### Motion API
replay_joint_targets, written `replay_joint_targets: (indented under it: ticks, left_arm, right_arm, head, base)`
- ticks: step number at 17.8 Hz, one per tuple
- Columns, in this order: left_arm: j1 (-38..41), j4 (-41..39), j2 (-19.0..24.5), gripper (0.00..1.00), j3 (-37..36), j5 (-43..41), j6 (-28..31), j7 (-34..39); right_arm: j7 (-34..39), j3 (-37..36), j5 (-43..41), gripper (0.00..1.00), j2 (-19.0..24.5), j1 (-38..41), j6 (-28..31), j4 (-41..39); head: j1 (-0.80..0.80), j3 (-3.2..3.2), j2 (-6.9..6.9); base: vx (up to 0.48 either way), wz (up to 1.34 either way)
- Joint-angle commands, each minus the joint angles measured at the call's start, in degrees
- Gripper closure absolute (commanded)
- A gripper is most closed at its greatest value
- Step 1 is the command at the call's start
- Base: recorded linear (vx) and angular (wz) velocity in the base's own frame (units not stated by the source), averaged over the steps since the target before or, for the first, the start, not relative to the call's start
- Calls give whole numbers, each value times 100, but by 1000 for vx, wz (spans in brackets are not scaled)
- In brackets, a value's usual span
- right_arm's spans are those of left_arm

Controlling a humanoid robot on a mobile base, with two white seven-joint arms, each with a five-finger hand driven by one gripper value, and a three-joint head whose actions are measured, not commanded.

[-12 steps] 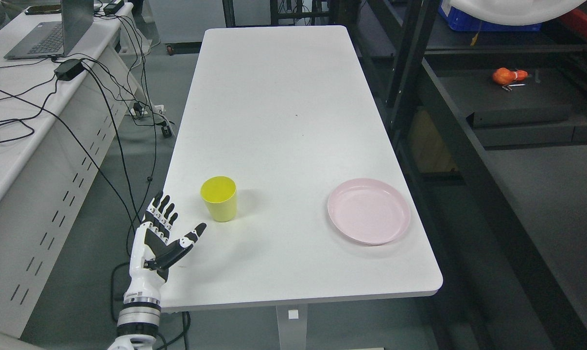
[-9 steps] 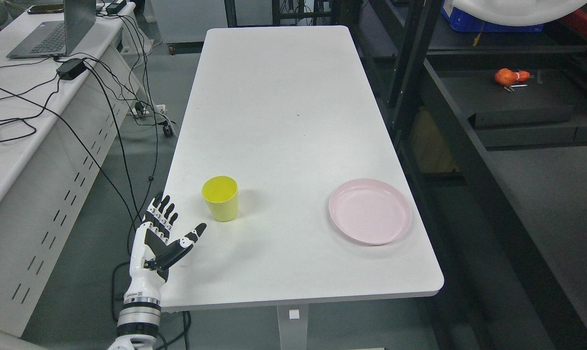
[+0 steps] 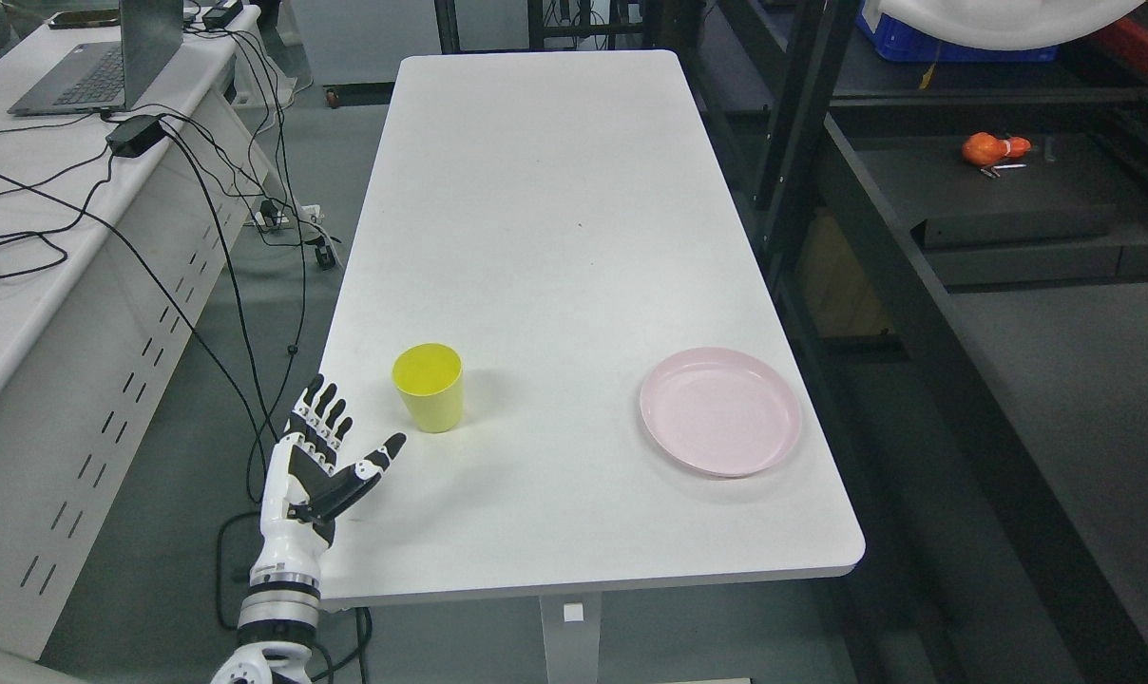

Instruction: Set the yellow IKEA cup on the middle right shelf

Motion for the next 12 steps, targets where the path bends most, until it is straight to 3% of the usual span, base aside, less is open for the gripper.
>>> replay_joint_targets:
  ticks: [1, 12]
  left_arm:
    - [-594, 1098, 96, 1, -81, 153, 55, -16]
    - [-1482, 2056, 96, 1, -451, -515, 247, 2]
  right_arm:
    - [-5, 97, -141, 1, -100, 79, 5, 0]
    - [-5, 97, -141, 1, -100, 79, 5, 0]
  head:
    - [0, 0, 0]
    - [0, 0, 0]
  base:
    - [0, 0]
    - [0, 0]
